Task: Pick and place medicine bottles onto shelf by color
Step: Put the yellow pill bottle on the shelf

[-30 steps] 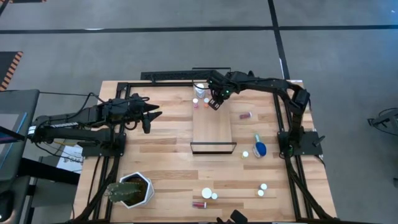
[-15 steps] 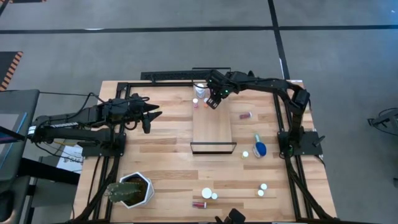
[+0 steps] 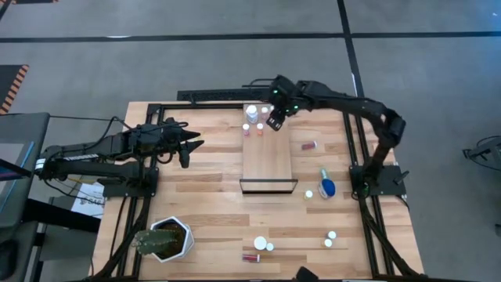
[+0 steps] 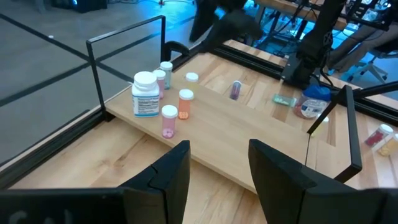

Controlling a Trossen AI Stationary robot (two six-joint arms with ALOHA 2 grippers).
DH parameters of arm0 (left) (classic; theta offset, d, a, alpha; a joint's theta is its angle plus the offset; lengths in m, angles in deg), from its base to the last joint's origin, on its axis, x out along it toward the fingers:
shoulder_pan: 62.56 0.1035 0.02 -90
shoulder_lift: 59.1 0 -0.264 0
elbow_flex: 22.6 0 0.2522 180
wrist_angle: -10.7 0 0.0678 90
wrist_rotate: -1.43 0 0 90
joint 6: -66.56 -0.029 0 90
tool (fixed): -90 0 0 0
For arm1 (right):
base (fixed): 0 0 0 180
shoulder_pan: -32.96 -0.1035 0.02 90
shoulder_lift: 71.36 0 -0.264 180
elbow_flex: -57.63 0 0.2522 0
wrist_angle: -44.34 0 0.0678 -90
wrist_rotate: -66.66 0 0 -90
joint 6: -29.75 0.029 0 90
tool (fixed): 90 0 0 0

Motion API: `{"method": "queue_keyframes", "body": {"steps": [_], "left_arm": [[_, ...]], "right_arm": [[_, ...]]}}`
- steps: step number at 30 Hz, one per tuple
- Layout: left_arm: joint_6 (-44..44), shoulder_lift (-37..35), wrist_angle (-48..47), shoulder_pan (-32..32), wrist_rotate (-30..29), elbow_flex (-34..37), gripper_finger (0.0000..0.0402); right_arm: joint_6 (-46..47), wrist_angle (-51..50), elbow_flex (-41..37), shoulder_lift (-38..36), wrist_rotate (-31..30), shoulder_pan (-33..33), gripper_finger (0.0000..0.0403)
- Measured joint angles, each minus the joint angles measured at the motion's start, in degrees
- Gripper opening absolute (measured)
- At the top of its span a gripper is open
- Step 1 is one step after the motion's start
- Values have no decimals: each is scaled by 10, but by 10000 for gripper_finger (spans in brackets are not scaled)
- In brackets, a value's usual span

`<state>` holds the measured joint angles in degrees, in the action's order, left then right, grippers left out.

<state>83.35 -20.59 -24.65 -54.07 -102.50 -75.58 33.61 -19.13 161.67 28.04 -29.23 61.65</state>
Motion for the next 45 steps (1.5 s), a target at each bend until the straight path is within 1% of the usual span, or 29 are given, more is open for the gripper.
{"method": "queue_keyframes", "body": {"steps": [3, 9, 11, 15, 20, 21, 23, 26, 29, 34, 40, 43, 45], "left_arm": [[4, 0, 0, 0, 0, 0, 149], [5, 0, 0, 0, 0, 0, 149], [5, 0, 0, 0, 0, 0, 149], [5, 0, 0, 0, -2, 0, 149], [5, 0, 0, 0, -3, 0, 149], [5, 0, 0, 0, -3, 0, 149], [6, 0, 0, 0, -3, 0, 149], [6, 0, 0, 0, -3, 0, 149], [6, 0, -2, 0, -3, 0, 149], [12, 0, -21, 0, -3, 0, 149], [23, 0, -34, 0, -2, 0, 149], [24, 0, -34, 0, -2, 0, 149], [24, 0, -34, 0, -2, 0, 149]], "right_arm": [[-8, -34, 1, -38, 0, 0, 224], [-23, -190, 1, -94, 0, -2, 224], [-23, -225, -7, -105, -5, -2, 224], [-9, -236, -83, -138, -58, 3, 224], [20, -217, -207, -185, -61, 15, 220], [28, -209, -230, -195, -57, 15, 218], [55, -199, -267, -213, -25, 12, 214], [133, -197, -300, -231, 16, -2, 207], [183, -210, -311, -244, 37, -37, 199], [201, -200, -317, -257, 61, -136, 187], [187, -187, -318, -250, 61, -279, 182], [182, -160, -317, -251, 58, -346, 182], [182, -136, -317, -251, 45, -384, 182]]}}
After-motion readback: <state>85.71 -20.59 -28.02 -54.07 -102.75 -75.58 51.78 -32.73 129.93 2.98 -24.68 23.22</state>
